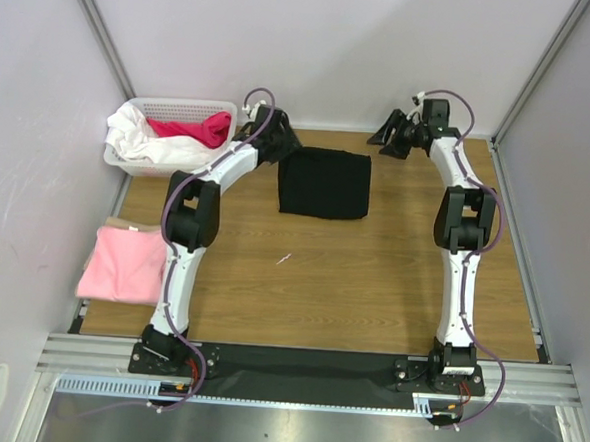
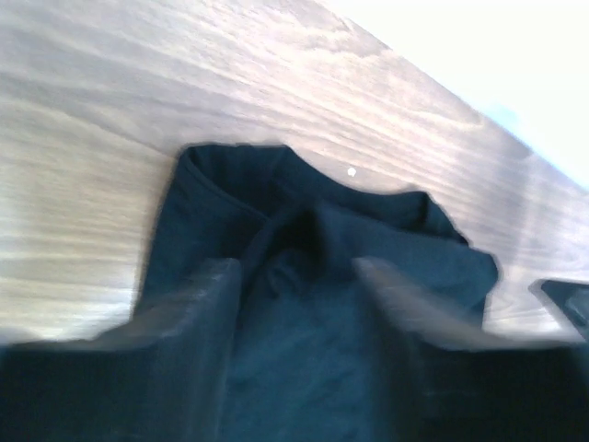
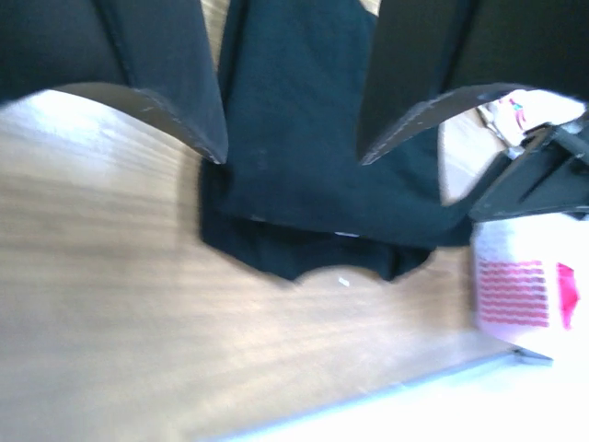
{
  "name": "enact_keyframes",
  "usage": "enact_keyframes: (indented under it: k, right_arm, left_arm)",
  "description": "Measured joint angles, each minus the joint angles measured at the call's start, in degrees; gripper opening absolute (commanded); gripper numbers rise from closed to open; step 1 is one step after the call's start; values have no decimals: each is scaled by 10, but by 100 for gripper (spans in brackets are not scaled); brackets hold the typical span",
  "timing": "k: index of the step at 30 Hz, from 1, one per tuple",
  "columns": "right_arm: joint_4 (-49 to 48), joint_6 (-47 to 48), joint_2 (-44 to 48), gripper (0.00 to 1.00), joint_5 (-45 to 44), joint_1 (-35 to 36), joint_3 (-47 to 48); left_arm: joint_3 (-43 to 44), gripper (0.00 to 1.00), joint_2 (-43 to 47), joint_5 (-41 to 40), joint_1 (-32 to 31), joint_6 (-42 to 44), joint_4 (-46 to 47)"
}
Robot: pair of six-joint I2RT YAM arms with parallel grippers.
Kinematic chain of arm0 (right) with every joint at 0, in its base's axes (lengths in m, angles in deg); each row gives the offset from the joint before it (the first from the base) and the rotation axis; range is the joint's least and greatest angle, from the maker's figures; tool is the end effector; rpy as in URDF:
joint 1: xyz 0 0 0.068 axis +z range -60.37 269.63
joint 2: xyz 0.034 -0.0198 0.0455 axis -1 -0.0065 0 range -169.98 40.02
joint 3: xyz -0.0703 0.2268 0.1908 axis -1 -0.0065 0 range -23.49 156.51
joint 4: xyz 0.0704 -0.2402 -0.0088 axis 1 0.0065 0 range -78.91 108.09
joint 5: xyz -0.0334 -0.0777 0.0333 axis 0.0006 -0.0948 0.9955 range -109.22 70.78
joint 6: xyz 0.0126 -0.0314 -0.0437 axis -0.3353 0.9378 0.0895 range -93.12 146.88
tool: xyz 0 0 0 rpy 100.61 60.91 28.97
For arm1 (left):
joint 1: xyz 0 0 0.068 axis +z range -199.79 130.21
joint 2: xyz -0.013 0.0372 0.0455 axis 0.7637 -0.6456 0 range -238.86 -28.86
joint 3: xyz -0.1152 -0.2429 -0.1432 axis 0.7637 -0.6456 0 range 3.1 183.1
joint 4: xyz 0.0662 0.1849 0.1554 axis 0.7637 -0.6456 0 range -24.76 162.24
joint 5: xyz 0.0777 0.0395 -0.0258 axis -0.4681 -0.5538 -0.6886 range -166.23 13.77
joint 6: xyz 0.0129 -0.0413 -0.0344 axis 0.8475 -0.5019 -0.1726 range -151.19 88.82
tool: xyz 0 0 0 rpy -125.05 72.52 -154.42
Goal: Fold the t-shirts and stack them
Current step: Fold the tshirt
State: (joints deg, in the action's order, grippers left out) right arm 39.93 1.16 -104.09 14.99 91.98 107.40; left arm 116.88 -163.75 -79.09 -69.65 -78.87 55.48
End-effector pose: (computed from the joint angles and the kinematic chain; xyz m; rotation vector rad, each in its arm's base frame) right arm 0.5778 0.0449 0.2222 0.1579 2.3211 0.9367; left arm 0.5242 -0.1873 0.2272 -0.5792 2.2217 -0.5765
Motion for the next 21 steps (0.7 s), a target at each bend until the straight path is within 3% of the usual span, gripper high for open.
enact_keyframes:
  k: [5,13,21]
  right_arm:
    - [-3,9,8,67,10,-7,36]
    - [37,56,40,66,-18,-8,-9]
    - [61,70,40,66,-41,-3,-31]
  left_arm:
    - [-5,88,2,-2,10,30,15]
    - [-33,79,14,87,14,136,90]
    - [-30,79,-2,120,14,173,131]
